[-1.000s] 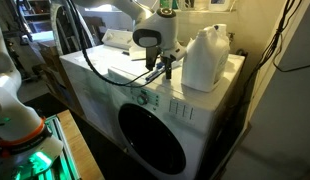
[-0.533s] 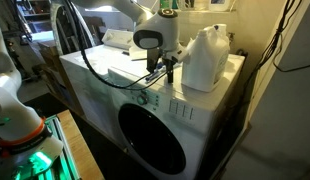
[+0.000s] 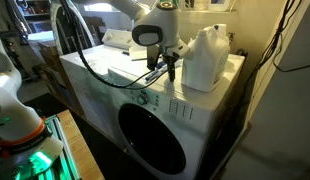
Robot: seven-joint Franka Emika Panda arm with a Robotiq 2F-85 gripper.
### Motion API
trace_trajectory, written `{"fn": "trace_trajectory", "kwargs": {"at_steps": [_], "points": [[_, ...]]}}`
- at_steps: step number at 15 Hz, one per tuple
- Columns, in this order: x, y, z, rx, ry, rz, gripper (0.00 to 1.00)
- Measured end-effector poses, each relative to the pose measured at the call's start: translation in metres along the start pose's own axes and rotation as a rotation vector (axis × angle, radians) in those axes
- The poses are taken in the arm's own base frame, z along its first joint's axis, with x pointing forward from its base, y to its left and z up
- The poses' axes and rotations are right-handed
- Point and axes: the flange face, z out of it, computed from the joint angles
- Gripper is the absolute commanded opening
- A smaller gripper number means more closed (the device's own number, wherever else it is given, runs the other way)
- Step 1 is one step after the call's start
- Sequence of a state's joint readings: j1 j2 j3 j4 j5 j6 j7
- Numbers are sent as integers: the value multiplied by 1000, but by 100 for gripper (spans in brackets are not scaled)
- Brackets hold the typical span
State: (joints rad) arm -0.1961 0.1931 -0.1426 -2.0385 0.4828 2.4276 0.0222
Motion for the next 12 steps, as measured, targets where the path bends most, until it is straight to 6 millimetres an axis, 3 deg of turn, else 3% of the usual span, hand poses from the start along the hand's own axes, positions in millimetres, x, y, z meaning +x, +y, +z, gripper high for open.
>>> {"fn": "trace_trajectory", "kwargs": {"at_steps": [2, 3, 12], "points": [[-2, 2, -6, -17, 6, -4, 94], [-3, 4, -8, -32, 8, -6, 100], [-8, 2, -16, -169, 32, -76, 100]]}}
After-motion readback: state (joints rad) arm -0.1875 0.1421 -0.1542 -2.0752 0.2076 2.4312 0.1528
